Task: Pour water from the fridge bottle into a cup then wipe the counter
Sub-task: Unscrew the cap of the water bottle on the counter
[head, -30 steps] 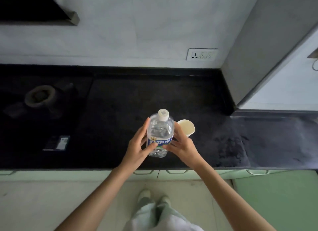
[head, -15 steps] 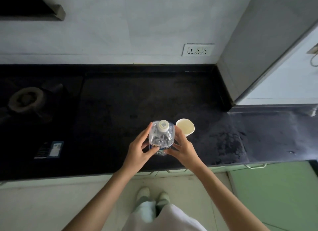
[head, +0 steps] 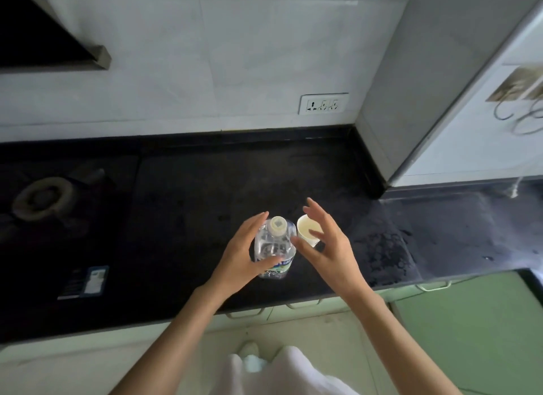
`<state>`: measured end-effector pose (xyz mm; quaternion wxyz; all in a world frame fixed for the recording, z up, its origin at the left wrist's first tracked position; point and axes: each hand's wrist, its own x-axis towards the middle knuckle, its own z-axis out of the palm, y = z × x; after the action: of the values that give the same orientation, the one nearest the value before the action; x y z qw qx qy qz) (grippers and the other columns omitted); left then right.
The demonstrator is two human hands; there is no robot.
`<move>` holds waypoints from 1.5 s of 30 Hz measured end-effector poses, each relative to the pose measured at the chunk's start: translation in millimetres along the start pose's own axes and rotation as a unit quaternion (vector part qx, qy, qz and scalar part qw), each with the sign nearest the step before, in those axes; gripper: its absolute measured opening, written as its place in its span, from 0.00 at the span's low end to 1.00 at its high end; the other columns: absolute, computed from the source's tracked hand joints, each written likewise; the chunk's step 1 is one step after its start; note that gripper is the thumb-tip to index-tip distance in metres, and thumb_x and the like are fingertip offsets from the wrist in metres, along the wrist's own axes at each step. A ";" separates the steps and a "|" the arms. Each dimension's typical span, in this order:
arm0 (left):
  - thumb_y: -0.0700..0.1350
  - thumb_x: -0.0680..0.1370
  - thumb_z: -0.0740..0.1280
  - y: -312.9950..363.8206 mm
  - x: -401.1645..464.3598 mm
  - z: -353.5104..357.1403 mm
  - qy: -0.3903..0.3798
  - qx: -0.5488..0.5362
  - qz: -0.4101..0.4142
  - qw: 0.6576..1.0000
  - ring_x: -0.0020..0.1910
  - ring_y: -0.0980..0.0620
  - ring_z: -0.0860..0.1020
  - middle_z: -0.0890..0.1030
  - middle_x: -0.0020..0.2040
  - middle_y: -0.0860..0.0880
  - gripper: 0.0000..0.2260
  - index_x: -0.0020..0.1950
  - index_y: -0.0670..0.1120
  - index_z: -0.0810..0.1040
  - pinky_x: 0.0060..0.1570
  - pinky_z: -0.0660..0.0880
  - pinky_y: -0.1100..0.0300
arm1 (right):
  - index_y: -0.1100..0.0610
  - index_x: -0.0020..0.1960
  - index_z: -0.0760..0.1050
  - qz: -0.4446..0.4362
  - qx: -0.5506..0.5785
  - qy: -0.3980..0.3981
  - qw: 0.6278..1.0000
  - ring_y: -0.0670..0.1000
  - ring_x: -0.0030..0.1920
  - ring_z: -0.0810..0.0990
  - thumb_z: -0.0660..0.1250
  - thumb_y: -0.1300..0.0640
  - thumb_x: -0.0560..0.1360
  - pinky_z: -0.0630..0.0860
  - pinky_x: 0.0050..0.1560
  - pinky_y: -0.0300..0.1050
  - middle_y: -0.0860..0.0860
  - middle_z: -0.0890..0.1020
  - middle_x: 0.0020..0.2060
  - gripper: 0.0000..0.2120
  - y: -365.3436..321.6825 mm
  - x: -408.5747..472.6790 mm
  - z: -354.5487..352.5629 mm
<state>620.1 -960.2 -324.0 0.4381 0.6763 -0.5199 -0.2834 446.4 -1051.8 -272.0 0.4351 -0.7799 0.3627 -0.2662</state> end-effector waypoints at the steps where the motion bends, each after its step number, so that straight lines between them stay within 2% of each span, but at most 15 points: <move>1: 0.54 0.70 0.75 0.7 1.6 -1.5 -0.009 0.007 -0.005 1.000 0.69 0.62 0.66 0.66 0.72 0.57 0.37 0.75 0.54 0.62 0.67 0.69 0.59 | 0.46 0.73 0.63 -0.024 -0.033 0.000 0.999 0.44 0.65 0.72 0.70 0.48 0.74 0.74 0.62 0.44 0.45 0.72 0.66 0.31 -8.3 4.3 0.3; 3: 0.54 0.70 0.75 0.8 3.1 -3.6 -0.020 0.001 -0.010 1.000 0.69 0.63 0.66 0.66 0.71 0.60 0.36 0.74 0.56 0.62 0.67 0.69 0.58 | 0.49 0.71 0.68 -0.067 -0.103 0.011 0.992 0.46 0.60 0.75 0.69 0.46 0.73 0.77 0.57 0.46 0.46 0.75 0.62 0.27 -20.5 12.7 3.5; 6: 0.50 0.70 0.76 1.6 2.0 -4.9 -0.020 -0.028 -0.016 0.999 0.67 0.64 0.68 0.67 0.70 0.62 0.34 0.73 0.57 0.65 0.65 0.72 0.57 | 0.51 0.61 0.77 -0.111 -0.192 0.030 0.975 0.48 0.49 0.78 0.69 0.41 0.70 0.80 0.45 0.48 0.47 0.78 0.52 0.23 -27.9 23.2 11.4; 10: 0.50 0.70 0.76 -0.7 1.7 -4.8 -0.021 -0.030 -0.009 0.999 0.66 0.63 0.69 0.68 0.68 0.62 0.32 0.71 0.57 0.66 0.62 0.73 0.60 | 0.54 0.48 0.81 -0.150 -0.223 0.039 0.963 0.47 0.39 0.77 0.76 0.48 0.67 0.78 0.32 0.45 0.47 0.79 0.41 0.13 -25.4 30.7 18.2; 15: 0.52 0.70 0.75 -3.5 5.8 -6.7 -0.026 0.025 0.014 0.999 0.65 0.67 0.68 0.69 0.67 0.61 0.31 0.70 0.58 0.65 0.57 0.68 0.75 | 0.59 0.45 0.80 -0.200 -0.255 0.016 0.946 0.51 0.33 0.78 0.74 0.53 0.69 0.78 0.29 0.47 0.51 0.78 0.38 0.10 -25.0 35.8 19.1; 19: 0.52 0.71 0.75 -4.0 7.8 -7.2 -0.032 0.042 0.013 0.999 0.64 0.70 0.67 0.68 0.66 0.65 0.31 0.68 0.63 0.62 0.56 0.66 0.79 | 0.60 0.35 0.80 -0.347 -0.357 -0.011 0.867 0.52 0.31 0.76 0.80 0.62 0.61 0.76 0.27 0.44 0.52 0.76 0.33 0.09 -31.5 37.2 12.4; 20: 0.52 0.71 0.75 -3.8 8.2 -7.4 -0.033 0.041 0.011 0.999 0.64 0.70 0.67 0.67 0.66 0.65 0.31 0.68 0.63 0.62 0.56 0.66 0.78 | 0.60 0.35 0.80 -0.356 -0.355 -0.018 0.864 0.52 0.32 0.76 0.80 0.62 0.62 0.76 0.28 0.45 0.52 0.76 0.33 0.09 -31.1 38.3 11.3; 24: 0.53 0.71 0.75 -7.9 9.0 -5.3 -0.024 0.047 0.002 0.999 0.68 0.62 0.68 0.68 0.70 0.59 0.33 0.72 0.57 0.64 0.63 0.71 0.65 | 0.62 0.45 0.78 -0.312 -0.325 -0.046 0.891 0.52 0.35 0.76 0.74 0.59 0.70 0.78 0.32 0.46 0.53 0.77 0.38 0.08 -23.2 43.2 14.2; 27: 0.54 0.71 0.75 -9.2 9.2 -4.2 -0.026 0.053 0.000 0.998 0.68 0.58 0.69 0.68 0.71 0.57 0.33 0.72 0.55 0.64 0.64 0.73 0.56 | 0.62 0.49 0.77 -0.304 -0.322 -0.079 0.893 0.52 0.38 0.76 0.70 0.57 0.74 0.79 0.36 0.47 0.53 0.76 0.41 0.09 -19.8 46.0 12.2; 30: 0.57 0.70 0.74 -11.7 9.9 -4.9 -0.029 0.054 0.003 0.998 0.69 0.57 0.69 0.68 0.71 0.57 0.35 0.73 0.56 0.63 0.64 0.74 0.52 | 0.62 0.51 0.76 -0.311 -0.323 -0.104 0.888 0.52 0.39 0.76 0.70 0.57 0.74 0.79 0.37 0.49 0.54 0.76 0.43 0.09 -20.5 49.1 8.3; 33: 0.59 0.69 0.73 -11.4 10.0 -5.7 -0.032 0.052 0.004 0.998 0.68 0.58 0.70 0.69 0.70 0.58 0.34 0.72 0.57 0.64 0.63 0.75 0.52 | 0.63 0.54 0.76 -0.324 -0.320 -0.136 0.880 0.54 0.42 0.77 0.70 0.59 0.74 0.80 0.39 0.49 0.55 0.76 0.45 0.11 -21.1 50.9 4.5; 36: 0.54 0.70 0.75 -5.1 10.1 -7.6 -0.034 0.033 0.006 0.999 0.65 0.61 0.71 0.70 0.67 0.61 0.31 0.69 0.60 0.66 0.62 0.75 0.56 | 0.62 0.59 0.75 -0.327 -0.310 -0.172 0.876 0.54 0.48 0.77 0.67 0.61 0.76 0.80 0.44 0.49 0.55 0.76 0.51 0.12 -20.9 53.9 -1.9; 39: 0.51 0.70 0.76 -2.0 9.3 -8.4 -0.031 0.020 0.004 0.999 0.64 0.63 0.71 0.70 0.65 0.64 0.30 0.67 0.64 0.66 0.61 0.75 0.58 | 0.59 0.60 0.76 -0.302 -0.286 -0.184 0.891 0.52 0.51 0.77 0.67 0.61 0.76 0.79 0.48 0.47 0.53 0.76 0.53 0.13 -20.9 53.8 -7.2; 43: 0.51 0.70 0.75 -3.2 7.8 -7.0 -0.028 0.010 0.001 1.000 0.65 0.63 0.70 0.70 0.66 0.62 0.30 0.69 0.59 0.66 0.61 0.75 0.58 | 0.53 0.57 0.77 -0.163 -0.251 -0.094 0.949 0.47 0.43 0.78 0.71 0.42 0.69 0.80 0.42 0.45 0.47 0.77 0.49 0.21 -17.8 43.0 3.7; 45: 0.50 0.70 0.75 -3.1 7.1 -7.4 -0.026 0.008 0.001 1.000 0.65 0.62 0.71 0.70 0.66 0.62 0.30 0.69 0.58 0.67 0.61 0.75 0.59 | 0.55 0.52 0.78 -0.154 -0.260 -0.054 0.952 0.49 0.40 0.78 0.72 0.43 0.69 0.80 0.37 0.49 0.48 0.77 0.45 0.19 -14.7 40.7 12.7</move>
<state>629.8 -964.5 -322.9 0.4192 0.6714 -0.5344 -0.2965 484.8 -1072.8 -261.2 0.1897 -0.9255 0.2712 -0.1840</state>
